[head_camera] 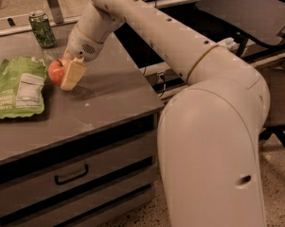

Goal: Move apple near green rice chip bag

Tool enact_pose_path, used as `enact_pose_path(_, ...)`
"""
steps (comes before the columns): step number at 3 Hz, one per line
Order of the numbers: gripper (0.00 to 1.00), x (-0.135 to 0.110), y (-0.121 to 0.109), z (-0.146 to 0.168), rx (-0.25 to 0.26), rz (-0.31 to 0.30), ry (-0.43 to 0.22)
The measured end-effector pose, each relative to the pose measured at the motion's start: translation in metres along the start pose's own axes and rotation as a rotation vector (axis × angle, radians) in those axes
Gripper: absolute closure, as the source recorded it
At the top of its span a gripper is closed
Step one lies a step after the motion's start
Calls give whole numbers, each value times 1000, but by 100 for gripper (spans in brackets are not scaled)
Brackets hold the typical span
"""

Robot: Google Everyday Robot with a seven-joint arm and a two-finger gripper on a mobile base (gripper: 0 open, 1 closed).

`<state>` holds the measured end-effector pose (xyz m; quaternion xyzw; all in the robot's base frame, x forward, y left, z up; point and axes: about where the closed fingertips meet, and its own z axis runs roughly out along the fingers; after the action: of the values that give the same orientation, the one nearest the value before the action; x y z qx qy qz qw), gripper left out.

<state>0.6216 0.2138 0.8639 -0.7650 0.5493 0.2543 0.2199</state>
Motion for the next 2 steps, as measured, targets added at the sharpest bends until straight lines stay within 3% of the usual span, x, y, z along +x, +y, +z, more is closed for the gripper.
enact_pose_path(1,13,0,0,3,-4,0,0)
enact_pose_path(2,0,-1,0,6,-8,0,-1)
